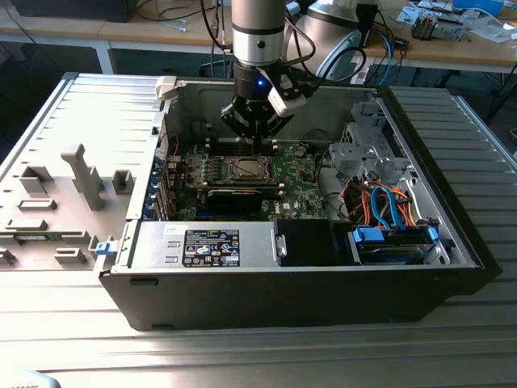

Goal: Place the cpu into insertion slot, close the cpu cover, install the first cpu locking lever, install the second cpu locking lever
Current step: 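Install the first cpu locking lever, then install the second cpu locking lever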

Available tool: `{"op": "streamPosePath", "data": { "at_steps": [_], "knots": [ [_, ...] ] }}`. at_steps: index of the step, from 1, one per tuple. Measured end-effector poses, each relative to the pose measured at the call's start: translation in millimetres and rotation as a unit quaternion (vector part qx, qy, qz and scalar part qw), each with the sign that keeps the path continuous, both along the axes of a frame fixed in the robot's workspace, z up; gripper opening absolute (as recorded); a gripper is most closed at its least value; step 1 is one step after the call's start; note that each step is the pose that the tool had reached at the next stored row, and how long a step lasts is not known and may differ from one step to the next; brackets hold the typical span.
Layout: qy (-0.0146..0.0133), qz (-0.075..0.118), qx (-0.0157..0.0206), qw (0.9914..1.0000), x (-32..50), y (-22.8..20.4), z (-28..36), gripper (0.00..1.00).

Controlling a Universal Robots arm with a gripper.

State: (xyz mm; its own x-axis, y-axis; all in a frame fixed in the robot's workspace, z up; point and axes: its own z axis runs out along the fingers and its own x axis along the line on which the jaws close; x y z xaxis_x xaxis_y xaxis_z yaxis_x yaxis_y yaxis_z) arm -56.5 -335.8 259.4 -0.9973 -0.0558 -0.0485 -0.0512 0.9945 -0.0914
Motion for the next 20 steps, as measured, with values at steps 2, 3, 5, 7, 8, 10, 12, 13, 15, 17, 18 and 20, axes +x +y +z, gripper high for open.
{"op": "streamPosePath", "data": {
  "at_steps": [2,3,5,7,8,10,12,13,15,17,18,20],
  "knots": [
    [0.0001,0.000,-0.0001,1.00000,0.0,0.0,0.1,0.11],
    [0.0001,0.000,-0.0001,1.00000,0.0,-0.1,0.1,0.11],
    [0.0001,0.000,-0.0001,1.00000,0.0,-0.1,0.1,0.11],
    [0.0001,0.000,-0.0001,1.00000,0.0,-0.1,0.1,0.11],
    [0.0001,0.000,-0.0001,1.00000,0.0,-0.1,0.1,0.11],
    [0.0001,0.000,-0.0001,1.00000,0.0,-0.2,0.1,0.11],
    [0.0001,0.000,-0.0001,1.00000,0.0,-0.2,0.1,0.11],
    [0.0001,0.000,-0.0001,1.00000,0.0,-0.2,0.1,0.11],
    [0.0001,0.000,-0.0001,1.00000,0.0,-0.2,0.1,0.11],
    [0.0001,0.000,-0.0002,1.00000,0.0,-0.8,0.2,0.11],
    [0.0001,0.000,-0.0001,1.00000,0.1,-1.5,0.2,0.11],
    [0.0001,0.000,-0.0001,1.00000,0.0,-5.1,0.1,0.11]
  ]
}}
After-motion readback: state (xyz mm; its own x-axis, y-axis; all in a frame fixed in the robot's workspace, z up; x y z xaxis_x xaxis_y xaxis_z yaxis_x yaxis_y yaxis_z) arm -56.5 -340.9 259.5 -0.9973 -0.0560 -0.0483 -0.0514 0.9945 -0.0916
